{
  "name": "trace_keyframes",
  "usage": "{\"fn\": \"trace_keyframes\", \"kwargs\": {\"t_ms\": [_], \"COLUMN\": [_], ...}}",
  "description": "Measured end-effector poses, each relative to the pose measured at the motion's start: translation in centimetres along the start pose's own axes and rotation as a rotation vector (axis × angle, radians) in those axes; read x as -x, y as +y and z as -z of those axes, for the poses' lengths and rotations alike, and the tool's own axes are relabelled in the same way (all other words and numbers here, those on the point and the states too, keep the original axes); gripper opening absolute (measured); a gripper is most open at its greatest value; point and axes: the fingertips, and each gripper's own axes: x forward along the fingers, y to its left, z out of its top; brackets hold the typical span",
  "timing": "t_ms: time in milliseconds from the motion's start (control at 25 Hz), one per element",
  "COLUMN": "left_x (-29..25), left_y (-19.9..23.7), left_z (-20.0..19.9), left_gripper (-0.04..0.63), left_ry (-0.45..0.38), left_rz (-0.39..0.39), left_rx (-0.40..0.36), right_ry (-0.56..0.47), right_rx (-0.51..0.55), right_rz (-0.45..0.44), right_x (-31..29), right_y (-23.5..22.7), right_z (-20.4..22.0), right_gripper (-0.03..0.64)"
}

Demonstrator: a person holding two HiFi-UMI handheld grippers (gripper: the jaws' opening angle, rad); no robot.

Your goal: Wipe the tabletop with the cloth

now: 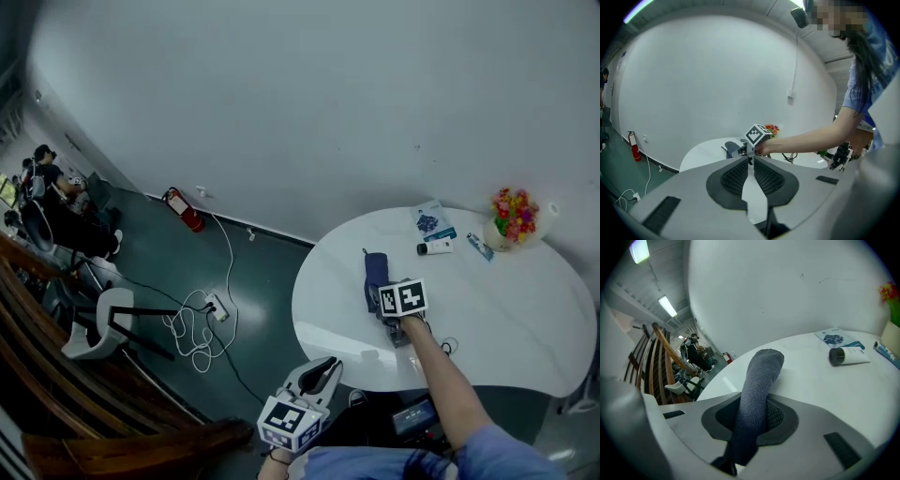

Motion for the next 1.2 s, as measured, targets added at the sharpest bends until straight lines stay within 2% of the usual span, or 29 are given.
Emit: {"fn": "trace_keyframes", "kwargs": {"t_ms": [320,680,960,1200], "left_x": [-2.7,-7.6,-13.3,-18.8], "left_y": [-3.1,-7.4,-14.2,-20.8], "left_z": [-1.0,-2.6,-3.8,-4.0], "left_gripper": [0.034,0.034,0.034,0.034], "left_ry": [0.019,0.016,0.014,0.031], "left_rz": [0.109,0.134,0.166,0.204], "left_rx": [-0.067,-0.072,-0.061,-0.053], "right_ry": [-0.012,-0.021,-0.017,-0.009], "right_rx": [-0.053,-0.091,-0.115,-0.151], "right_rz": [0.126,0.185,0.227,0.287], "right_x": [5.1,11.5,18.0,24.6], "right_y": [-7.7,-16.4,-25.7,-34.8], "right_z": [1.6,3.4,5.3,8.7], "right_gripper": [0.071,0.071,0.071,0.071]}}
